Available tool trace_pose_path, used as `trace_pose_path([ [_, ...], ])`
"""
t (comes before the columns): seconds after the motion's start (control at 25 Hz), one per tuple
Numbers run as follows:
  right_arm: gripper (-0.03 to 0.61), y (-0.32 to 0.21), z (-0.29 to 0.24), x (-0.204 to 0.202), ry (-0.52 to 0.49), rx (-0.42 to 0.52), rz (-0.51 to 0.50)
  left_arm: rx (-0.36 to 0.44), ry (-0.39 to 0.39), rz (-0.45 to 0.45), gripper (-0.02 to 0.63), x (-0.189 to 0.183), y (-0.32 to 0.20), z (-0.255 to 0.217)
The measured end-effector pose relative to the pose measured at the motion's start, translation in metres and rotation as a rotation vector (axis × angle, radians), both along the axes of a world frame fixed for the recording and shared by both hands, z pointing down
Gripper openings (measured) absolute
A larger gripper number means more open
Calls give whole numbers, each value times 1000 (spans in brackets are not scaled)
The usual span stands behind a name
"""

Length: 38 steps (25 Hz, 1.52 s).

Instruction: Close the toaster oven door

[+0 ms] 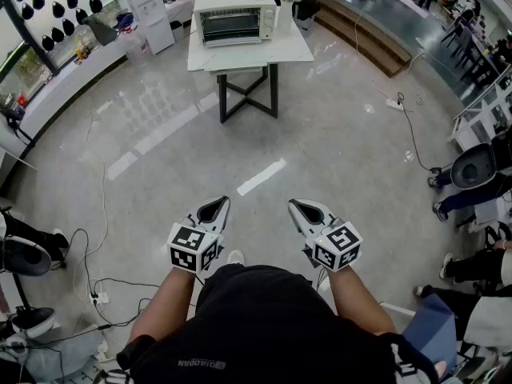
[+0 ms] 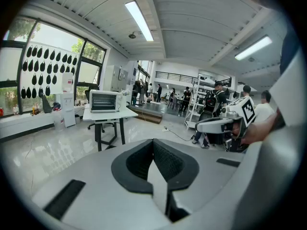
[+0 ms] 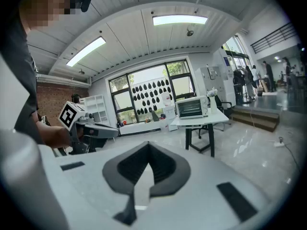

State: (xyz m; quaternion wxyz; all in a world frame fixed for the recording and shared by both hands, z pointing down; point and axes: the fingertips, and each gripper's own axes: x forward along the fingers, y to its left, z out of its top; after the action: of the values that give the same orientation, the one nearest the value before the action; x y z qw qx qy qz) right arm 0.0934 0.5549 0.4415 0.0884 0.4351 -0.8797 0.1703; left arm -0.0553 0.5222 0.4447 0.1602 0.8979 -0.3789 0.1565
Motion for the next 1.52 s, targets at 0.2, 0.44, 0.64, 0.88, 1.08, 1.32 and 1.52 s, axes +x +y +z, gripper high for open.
trace_pose_path([
  [0.2, -3, -21, -3, -13, 3, 8, 14, 15, -1, 20, 2, -12, -23, -6],
  [0.44, -3, -35, 2, -29, 15, -7, 27, -2, 11, 42, 3, -22, -44, -6],
  [0.64, -2, -47, -3, -45, -1, 6, 32, 16, 4, 84, 2, -29, -54, -9],
  [0.88, -2, -60, 6, -74, -12, -44, 47, 20, -14, 124, 2, -48, -61, -6],
  [1.08, -2, -63, 7, -87, -6, -60, 70, 8, 23, 139, 2, -60, -68, -4],
  [1.32, -2, -75, 6, -103, 4, -59, 55, -9, 49, 107, 2, -73, -81, -3],
  [1.52, -2, -99, 7, -109, 2, -54, 22, -34, 64, 84, 2, -73, -97, 4],
])
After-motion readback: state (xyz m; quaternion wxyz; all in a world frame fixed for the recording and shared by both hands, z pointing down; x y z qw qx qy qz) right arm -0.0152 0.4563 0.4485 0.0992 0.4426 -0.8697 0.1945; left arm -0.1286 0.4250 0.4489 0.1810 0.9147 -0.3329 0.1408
